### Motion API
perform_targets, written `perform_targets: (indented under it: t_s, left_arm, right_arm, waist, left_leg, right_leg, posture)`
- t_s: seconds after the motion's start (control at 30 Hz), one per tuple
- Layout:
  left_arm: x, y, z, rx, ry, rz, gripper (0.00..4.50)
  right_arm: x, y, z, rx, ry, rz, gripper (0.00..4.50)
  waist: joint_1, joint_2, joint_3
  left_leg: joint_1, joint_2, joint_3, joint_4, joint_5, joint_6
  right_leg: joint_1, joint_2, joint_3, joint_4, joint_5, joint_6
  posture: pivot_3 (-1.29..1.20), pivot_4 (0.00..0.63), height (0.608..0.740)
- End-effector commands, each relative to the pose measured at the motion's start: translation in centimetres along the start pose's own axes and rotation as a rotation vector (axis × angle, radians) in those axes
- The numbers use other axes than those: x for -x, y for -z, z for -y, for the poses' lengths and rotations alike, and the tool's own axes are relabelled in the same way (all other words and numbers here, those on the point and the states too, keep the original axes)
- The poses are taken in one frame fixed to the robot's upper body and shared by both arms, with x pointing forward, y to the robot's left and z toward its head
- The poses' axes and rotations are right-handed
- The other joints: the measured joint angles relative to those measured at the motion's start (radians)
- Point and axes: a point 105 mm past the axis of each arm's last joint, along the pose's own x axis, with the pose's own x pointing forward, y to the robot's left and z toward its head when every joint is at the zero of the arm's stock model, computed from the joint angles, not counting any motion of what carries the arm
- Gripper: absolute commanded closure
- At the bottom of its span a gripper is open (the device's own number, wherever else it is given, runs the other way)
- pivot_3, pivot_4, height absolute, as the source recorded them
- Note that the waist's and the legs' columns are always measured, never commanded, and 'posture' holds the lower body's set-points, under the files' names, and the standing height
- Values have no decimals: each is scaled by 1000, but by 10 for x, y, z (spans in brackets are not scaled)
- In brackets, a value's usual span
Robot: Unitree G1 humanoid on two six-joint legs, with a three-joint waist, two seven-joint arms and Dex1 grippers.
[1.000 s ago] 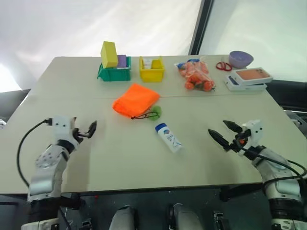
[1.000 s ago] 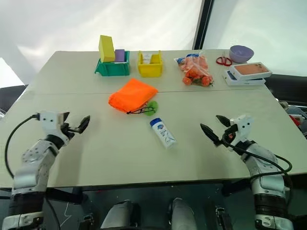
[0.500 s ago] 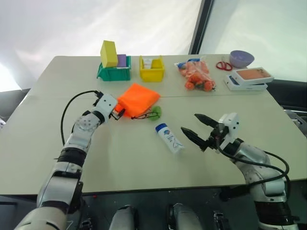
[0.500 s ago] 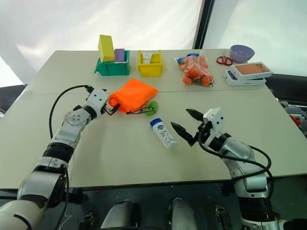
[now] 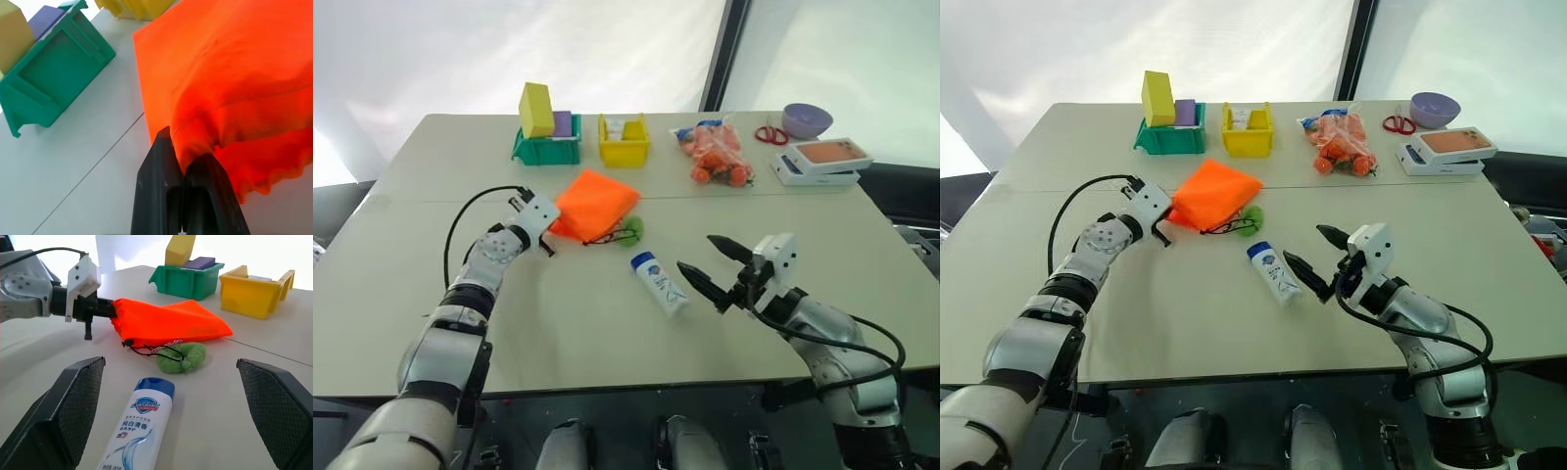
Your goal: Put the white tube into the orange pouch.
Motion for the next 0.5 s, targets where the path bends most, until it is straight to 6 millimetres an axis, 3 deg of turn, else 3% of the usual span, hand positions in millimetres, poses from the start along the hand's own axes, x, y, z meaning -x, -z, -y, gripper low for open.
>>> perform_targets:
  t_s: [0.03, 0.23, 0.5]
  left_arm:
    - [3, -22, -18, 41, -17, 94, 4442]
    - [23, -21, -16, 198, 81, 122, 4442]
    - [79, -15, -1, 264, 189, -2, 4442]
  right_arm:
    - [-3, -8, -6, 29, -21, -2, 0]
    - [-9, 12, -21, -20, -67, -105, 0]
    - [-7, 44, -40, -44, -92, -231, 0]
  waist:
    - [0, 0, 0]
    - [-7, 0, 0]
    - [-25, 0, 0]
  left_leg:
    - [0, 0, 0, 0, 0, 0]
    - [0, 0, 0, 0, 0, 0]
    - [0, 0, -1, 1, 0, 0]
  right_leg:
    - [0, 0, 0, 0, 0, 0]
    - [0, 0, 0, 0, 0, 0]
    - [0, 0, 0, 2, 0, 0]
  posture:
    - [0, 150, 740]
    - [0, 150, 740]
    - [0, 150, 740]
